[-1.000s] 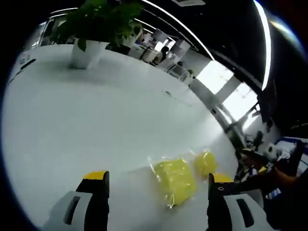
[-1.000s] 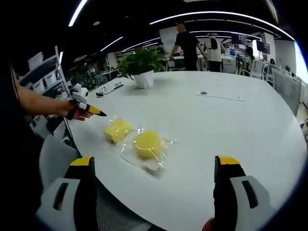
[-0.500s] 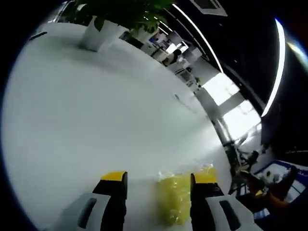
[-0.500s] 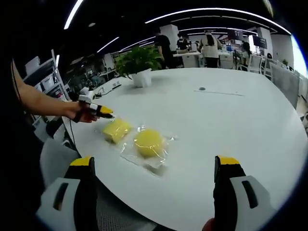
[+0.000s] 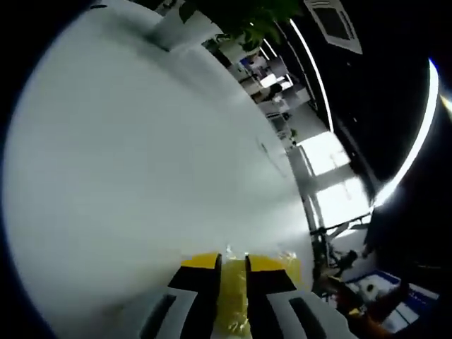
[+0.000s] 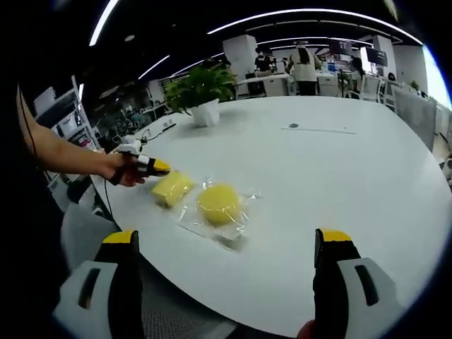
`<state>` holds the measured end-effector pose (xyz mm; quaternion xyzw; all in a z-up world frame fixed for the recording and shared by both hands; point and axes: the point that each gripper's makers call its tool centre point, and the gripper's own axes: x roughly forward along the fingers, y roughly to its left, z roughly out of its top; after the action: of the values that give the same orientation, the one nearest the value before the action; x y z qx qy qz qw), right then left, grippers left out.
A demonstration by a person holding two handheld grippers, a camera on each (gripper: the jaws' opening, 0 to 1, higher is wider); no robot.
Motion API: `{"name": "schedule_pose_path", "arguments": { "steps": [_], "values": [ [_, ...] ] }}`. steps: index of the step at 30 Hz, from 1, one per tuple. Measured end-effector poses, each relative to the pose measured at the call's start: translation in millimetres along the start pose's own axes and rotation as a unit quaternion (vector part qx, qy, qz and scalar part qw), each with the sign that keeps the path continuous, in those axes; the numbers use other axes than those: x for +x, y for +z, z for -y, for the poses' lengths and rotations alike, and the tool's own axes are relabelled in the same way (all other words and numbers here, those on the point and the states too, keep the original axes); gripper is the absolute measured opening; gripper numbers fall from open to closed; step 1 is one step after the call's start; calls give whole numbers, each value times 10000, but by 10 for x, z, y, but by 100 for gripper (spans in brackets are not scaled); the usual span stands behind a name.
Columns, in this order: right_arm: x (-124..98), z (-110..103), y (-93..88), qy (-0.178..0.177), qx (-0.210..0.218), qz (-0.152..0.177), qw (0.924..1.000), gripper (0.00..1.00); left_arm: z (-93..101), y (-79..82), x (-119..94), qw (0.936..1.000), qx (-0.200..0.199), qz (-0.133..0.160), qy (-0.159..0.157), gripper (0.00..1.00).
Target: Compare the silicone blocks by pressing each to a similar depth, holding the contact briefly, and releasing to observe deformation and rebound differences across the visible hardness samples.
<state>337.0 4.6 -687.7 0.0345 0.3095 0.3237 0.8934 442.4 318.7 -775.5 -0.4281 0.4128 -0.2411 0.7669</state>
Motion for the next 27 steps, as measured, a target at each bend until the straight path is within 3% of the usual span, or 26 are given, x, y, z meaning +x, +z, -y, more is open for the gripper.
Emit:
{"name": "schedule_pose_path", "arguments": {
  "steps": [3, 10, 15, 19, 27],
  "values": [
    [-9, 11, -19, -12, 22, -2, 10000, 96, -28, -15, 36, 9997, 193, 35, 155, 12],
    [-31, 8, -43, -9, 17, -21, 10000, 96, -27, 11, 16, 9996, 150, 198, 154, 3],
    [-61, 27, -69, -34, 10, -50, 10000, 96, -4, 19, 23, 9997, -2, 206, 122, 4],
    [-85, 48, -91, -52, 18, -71, 10000, 96, -23, 113, 75, 9988, -153, 426, 193, 10],
    [-121, 77, -125, -94, 56, -97, 9999, 96, 34, 63, 163, 9995, -96, 255, 145, 2]
  ]
}}
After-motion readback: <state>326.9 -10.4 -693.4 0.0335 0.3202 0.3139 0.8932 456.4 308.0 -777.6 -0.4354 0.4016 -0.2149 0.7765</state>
